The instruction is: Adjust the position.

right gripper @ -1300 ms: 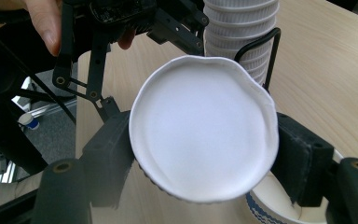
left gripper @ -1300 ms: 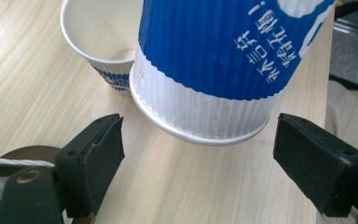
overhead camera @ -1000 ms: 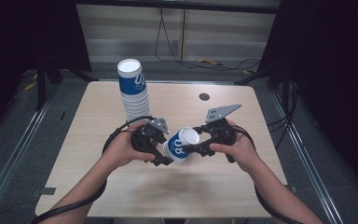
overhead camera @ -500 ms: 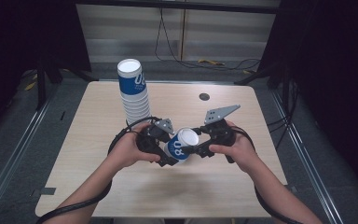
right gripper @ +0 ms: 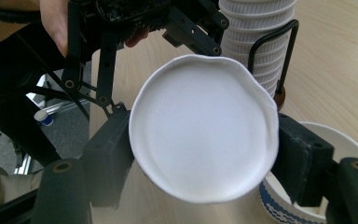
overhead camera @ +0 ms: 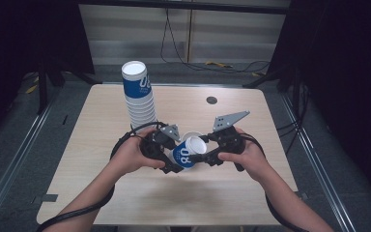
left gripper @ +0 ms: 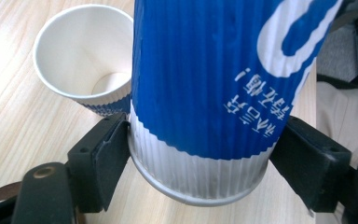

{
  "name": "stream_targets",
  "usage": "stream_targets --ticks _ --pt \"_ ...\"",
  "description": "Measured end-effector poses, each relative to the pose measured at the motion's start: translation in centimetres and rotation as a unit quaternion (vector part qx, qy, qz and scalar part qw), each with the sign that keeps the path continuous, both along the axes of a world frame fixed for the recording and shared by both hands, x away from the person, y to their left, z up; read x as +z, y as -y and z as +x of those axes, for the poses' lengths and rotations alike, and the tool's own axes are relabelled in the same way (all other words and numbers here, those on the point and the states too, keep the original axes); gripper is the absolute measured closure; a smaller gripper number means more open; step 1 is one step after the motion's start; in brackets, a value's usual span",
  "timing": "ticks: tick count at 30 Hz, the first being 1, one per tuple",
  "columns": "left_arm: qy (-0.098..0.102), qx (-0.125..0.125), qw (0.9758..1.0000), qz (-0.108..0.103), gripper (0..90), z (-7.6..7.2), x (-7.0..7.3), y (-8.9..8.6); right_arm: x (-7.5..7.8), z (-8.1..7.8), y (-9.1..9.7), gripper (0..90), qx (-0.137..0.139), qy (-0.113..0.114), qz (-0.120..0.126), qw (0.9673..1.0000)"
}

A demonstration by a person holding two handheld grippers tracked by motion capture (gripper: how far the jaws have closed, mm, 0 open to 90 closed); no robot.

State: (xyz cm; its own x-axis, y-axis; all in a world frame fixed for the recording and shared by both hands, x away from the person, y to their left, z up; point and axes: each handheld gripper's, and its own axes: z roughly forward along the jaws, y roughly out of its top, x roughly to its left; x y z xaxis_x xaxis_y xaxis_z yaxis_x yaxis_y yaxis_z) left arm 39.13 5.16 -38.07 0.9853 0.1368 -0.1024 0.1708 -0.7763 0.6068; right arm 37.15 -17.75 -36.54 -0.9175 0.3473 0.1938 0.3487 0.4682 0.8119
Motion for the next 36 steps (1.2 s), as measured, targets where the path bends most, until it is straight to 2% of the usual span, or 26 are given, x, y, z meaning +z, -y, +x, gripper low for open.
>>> stream_targets --ticks 2,3,4,7,8,13,16,20,21,22,23,24,25,28,31,34,35,36 --pt "-0.001 -0.001 0.9999 0.011 22.6 -0.1 0.1 0.0 -0.2 -0.1 0.0 27.8 0.005 0.0 -0.003 1.0" --pt "0.005 -0.008 0.9998 0.018 22.7 -0.1 0.1 0.1 -0.2 -0.1 -0.1 27.7 0.006 0.0 -0.006 1.0" --pt "0.005 -0.008 0.9998 0.018 22.8 -0.1 0.1 0.1 -0.2 -0.1 -0.1 27.7 0.006 0.0 -0.006 1.0" --pt "0.006 -0.016 0.9991 0.039 22.9 -0.3 0.1 0.2 -0.3 -0.3 -0.1 23.5 0.015 0.001 -0.02 0.9997" --pt "0.006 -0.016 0.9991 0.039 22.9 -0.3 0.1 0.2 -0.3 -0.3 -0.1 23.5 0.015 0.001 -0.02 0.9997" --pt "-0.001 -0.019 0.9977 0.065 22.9 -0.4 0.1 0.5 -0.3 -0.6 0.1 20.4 0.023 0.005 -0.03 0.9993" --pt "0.001 -0.023 0.9972 0.071 22.8 -0.3 0.2 0.5 -0.4 -0.6 0.2 19.7 0.023 0.006 -0.031 0.9992" --pt "-0.006 -0.019 0.9962 0.085 22.8 -0.1 0.3 0.5 -0.5 -0.6 0.3 19.5 0.025 0.005 -0.032 0.9992" --pt "-0.006 -0.018 0.9954 0.094 22.7 -0.1 0.3 0.5 -0.5 -0.6 0.3 19.1 0.025 0.007 -0.035 0.999" --pt "-0.006 -0.018 0.9954 0.094 22.7 -0.1 0.3 0.5 -0.5 -0.6 0.3 19.1 0.025 0.007 -0.035 0.999" --pt "-0.009 -0.02 0.9941 0.106 22.7 0.0 0.3 0.6 -0.4 -0.6 0.3 18.8 0.026 0.007 -0.035 0.999" --pt "-0.009 -0.02 0.9941 0.106 22.7 0.0 0.3 0.6 -0.4 -0.6 0.3 18.7 0.027 0.008 -0.036 0.999" --pt "-0.008 -0.021 0.9929 0.117 22.7 0.0 0.3 0.6 -0.4 -0.6 0.3 18.6 0.027 0.008 -0.038 0.9989" --pt "-0.006 -0.022 0.9921 0.124 22.7 0.0 0.3 0.7 -0.4 -0.6 0.3 17.6 0.028 0.009 -0.044 0.9986" --pt "-0.009 -0.025 0.9899 0.139 22.7 0.1 0.3 0.8 -0.6 -0.6 0.4 17.4 0.032 0.007 -0.052 0.9981" --pt "-0.012 -0.025 0.9889 0.146 22.7 0.0 0.3 0.9 -0.7 -0.6 0.3 17.2 0.037 0.009 -0.063 0.9973" --pt "-0.008 -0.03 0.9871 0.157 22.6 0.0 0.4 1.1 -0.7 -0.6 0.2 17.1 0.039 0.007 -0.065 0.9971" --pt "-0.008 -0.029 0.9871 0.157 22.6 0.0 0.3 1.1 -0.8 -0.6 0.2 16.7 0.041 0.006 -0.068 0.9969"
